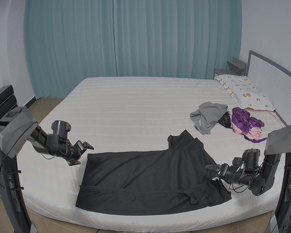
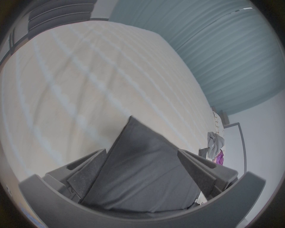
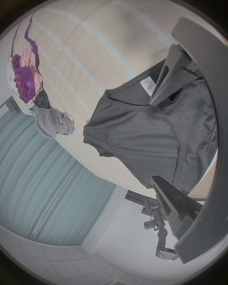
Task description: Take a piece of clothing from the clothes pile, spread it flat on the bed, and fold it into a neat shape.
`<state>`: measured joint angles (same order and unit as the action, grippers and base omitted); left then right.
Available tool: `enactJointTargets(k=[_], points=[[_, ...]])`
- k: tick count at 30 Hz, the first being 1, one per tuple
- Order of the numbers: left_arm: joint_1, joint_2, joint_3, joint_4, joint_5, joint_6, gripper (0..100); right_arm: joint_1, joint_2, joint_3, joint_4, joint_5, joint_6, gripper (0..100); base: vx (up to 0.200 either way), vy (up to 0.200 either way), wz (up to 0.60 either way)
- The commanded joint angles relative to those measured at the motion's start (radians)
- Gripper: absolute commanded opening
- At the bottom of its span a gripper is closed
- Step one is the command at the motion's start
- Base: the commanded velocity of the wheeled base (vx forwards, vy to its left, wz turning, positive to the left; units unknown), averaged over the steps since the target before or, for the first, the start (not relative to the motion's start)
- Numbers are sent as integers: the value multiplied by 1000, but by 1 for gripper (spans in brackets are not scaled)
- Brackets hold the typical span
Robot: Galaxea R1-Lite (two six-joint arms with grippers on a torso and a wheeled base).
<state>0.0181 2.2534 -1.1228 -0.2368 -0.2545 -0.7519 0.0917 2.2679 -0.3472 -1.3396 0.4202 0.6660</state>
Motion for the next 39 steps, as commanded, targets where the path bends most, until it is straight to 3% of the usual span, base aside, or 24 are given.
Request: enactJointTargets(k=[1, 5, 13, 17, 30, 31, 39], points=[[-13, 104, -91, -49, -8, 32, 100, 3, 4, -1, -1, 0, -2, 100, 0, 0, 0], [-21, 178, -161, -67, 1, 102, 100, 11, 5, -1, -1, -1, -2, 100, 0, 0, 0], [-15, 281, -253, -167, -3, 118, 100, 10, 18, -13, -1, -1, -2, 100, 0, 0, 0], [-7, 318, -265, -239, 4, 126, 100, 11, 21, -16, -1, -1, -2, 100, 0, 0, 0], [-4, 319, -256, -242, 1, 121, 100, 19, 22, -47, -1, -1, -2, 100, 0, 0, 0], [-4, 319, -255, -243, 0, 120, 0, 19, 22, -49, -1, -1, -2, 100, 0, 0, 0], [-1, 310, -250, -251, 9, 95, 0, 22, 61, -134, 8, -1, -2, 100, 0, 0, 0]])
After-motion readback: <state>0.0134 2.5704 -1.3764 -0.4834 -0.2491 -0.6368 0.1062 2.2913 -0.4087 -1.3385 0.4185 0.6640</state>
